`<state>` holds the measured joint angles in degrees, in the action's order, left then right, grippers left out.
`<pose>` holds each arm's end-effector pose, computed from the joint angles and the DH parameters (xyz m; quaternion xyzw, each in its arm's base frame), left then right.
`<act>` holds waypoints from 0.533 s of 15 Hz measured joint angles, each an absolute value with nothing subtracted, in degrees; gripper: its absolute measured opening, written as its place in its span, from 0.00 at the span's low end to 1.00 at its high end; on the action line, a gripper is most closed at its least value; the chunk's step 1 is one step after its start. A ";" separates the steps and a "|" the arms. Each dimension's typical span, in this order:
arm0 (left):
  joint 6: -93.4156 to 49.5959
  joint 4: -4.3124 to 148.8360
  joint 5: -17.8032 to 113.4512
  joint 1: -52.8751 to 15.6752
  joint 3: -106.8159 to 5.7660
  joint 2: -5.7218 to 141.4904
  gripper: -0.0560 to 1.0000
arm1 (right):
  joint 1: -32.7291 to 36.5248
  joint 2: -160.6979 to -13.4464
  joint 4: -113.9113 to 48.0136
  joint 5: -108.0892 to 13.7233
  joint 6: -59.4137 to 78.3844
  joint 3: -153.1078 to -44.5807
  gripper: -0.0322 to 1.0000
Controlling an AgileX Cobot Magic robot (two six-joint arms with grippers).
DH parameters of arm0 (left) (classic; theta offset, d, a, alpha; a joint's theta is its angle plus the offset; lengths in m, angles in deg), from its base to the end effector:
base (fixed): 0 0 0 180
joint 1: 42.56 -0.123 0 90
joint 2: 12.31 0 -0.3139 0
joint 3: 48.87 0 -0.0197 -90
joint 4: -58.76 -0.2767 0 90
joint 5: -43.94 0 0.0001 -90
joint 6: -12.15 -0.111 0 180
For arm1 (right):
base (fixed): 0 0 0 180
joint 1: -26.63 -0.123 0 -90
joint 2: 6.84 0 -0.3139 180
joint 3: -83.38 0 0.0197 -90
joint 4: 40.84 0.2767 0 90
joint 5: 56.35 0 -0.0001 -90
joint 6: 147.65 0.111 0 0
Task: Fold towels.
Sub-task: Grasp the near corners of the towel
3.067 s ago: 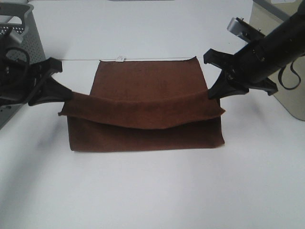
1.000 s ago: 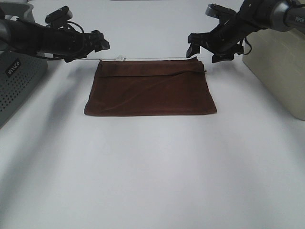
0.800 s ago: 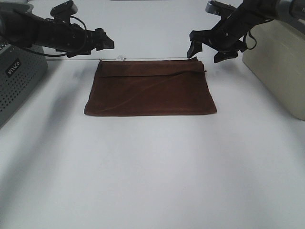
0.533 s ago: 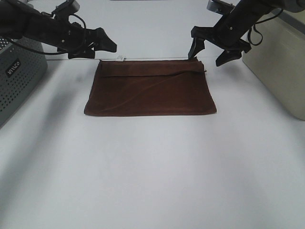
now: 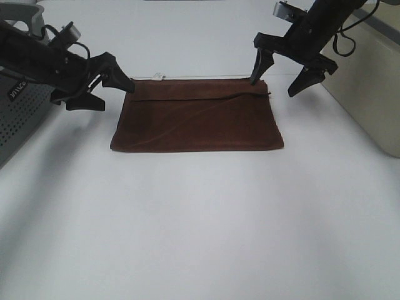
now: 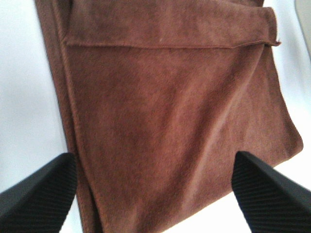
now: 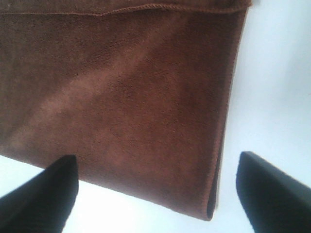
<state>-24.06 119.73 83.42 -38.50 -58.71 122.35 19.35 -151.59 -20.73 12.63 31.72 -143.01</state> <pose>0.5041 -0.0977 0.1274 -0.0290 0.9199 -0.3258 0.2164 0.5491 0.1061 0.1814 -0.0233 0.9794 0.1749 0.0986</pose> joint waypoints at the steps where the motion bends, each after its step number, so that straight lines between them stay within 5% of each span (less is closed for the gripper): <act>1: -23.89 120.07 82.73 -38.50 -56.02 121.27 0.83 | 19.35 -150.73 -20.73 12.63 32.35 -141.24 0.81; 8: -23.20 117.72 81.76 -38.44 -54.13 121.67 0.83 | 19.35 -149.47 -20.56 12.23 29.83 -129.78 0.77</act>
